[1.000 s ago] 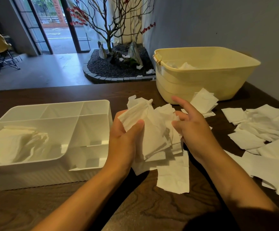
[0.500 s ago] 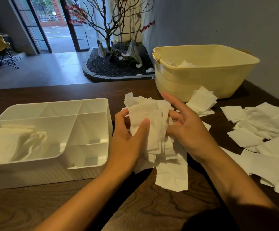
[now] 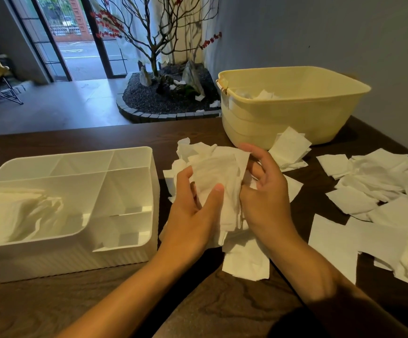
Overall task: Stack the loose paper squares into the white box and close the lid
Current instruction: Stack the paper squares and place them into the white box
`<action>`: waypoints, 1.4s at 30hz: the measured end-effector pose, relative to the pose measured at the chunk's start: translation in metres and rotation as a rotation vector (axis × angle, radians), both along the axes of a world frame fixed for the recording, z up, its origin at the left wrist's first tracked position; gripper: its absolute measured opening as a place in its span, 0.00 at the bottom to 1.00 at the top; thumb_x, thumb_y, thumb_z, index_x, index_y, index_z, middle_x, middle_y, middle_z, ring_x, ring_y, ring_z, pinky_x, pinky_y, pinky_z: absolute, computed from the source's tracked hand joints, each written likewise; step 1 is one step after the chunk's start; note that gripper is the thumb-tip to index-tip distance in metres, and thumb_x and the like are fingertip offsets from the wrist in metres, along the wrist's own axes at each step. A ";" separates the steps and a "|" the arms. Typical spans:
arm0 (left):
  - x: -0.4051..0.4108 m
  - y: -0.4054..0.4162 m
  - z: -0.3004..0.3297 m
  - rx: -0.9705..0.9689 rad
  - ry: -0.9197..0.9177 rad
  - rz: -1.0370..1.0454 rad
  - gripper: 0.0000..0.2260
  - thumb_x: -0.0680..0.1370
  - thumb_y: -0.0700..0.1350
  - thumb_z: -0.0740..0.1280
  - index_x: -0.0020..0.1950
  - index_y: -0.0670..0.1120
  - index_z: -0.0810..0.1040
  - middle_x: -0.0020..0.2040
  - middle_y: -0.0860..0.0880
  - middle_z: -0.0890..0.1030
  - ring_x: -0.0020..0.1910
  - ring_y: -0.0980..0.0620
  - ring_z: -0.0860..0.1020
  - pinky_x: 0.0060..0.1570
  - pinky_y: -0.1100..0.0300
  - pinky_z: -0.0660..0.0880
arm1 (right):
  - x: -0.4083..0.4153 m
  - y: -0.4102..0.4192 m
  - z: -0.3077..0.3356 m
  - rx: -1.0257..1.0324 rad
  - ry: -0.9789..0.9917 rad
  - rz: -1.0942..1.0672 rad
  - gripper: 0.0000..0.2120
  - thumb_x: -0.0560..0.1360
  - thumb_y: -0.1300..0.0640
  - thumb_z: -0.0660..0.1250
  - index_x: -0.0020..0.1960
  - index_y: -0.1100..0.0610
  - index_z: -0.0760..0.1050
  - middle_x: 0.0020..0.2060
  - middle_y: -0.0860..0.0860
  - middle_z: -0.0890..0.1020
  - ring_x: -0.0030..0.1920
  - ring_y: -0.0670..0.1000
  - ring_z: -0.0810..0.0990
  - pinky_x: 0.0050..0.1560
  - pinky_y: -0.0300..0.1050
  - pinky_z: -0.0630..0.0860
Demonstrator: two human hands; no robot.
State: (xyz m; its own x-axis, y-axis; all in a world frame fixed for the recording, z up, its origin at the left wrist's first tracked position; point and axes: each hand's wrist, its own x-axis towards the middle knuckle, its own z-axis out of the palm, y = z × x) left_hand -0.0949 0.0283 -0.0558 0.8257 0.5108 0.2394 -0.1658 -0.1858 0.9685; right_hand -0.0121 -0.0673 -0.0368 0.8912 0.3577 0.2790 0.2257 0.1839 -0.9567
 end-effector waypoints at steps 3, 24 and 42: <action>-0.001 0.002 0.005 0.008 -0.039 0.038 0.19 0.81 0.43 0.67 0.69 0.54 0.68 0.57 0.58 0.84 0.57 0.59 0.82 0.55 0.62 0.79 | 0.002 -0.003 0.006 0.017 -0.060 -0.030 0.30 0.74 0.72 0.69 0.59 0.37 0.72 0.59 0.42 0.80 0.61 0.39 0.78 0.58 0.39 0.79; 0.000 0.009 -0.002 -0.089 0.051 0.106 0.02 0.81 0.53 0.65 0.52 0.61 0.74 0.45 0.71 0.81 0.46 0.72 0.79 0.40 0.72 0.75 | 0.007 -0.008 0.003 -0.162 -0.095 -0.111 0.05 0.78 0.53 0.69 0.48 0.44 0.75 0.43 0.39 0.81 0.45 0.36 0.80 0.41 0.32 0.78; 0.002 0.012 0.001 -0.271 0.084 0.075 0.09 0.83 0.49 0.63 0.60 0.63 0.72 0.55 0.61 0.83 0.55 0.59 0.82 0.63 0.48 0.78 | -0.004 0.003 -0.003 -0.256 0.083 0.177 0.09 0.80 0.59 0.65 0.49 0.46 0.79 0.44 0.39 0.84 0.50 0.45 0.82 0.54 0.46 0.81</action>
State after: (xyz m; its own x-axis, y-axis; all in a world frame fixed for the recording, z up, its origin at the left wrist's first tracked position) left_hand -0.0928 0.0406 -0.0547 0.7944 0.6071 0.0186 -0.0787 0.0725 0.9943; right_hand -0.0164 -0.0641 -0.0396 0.8248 0.5584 0.0892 0.1311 -0.0353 -0.9907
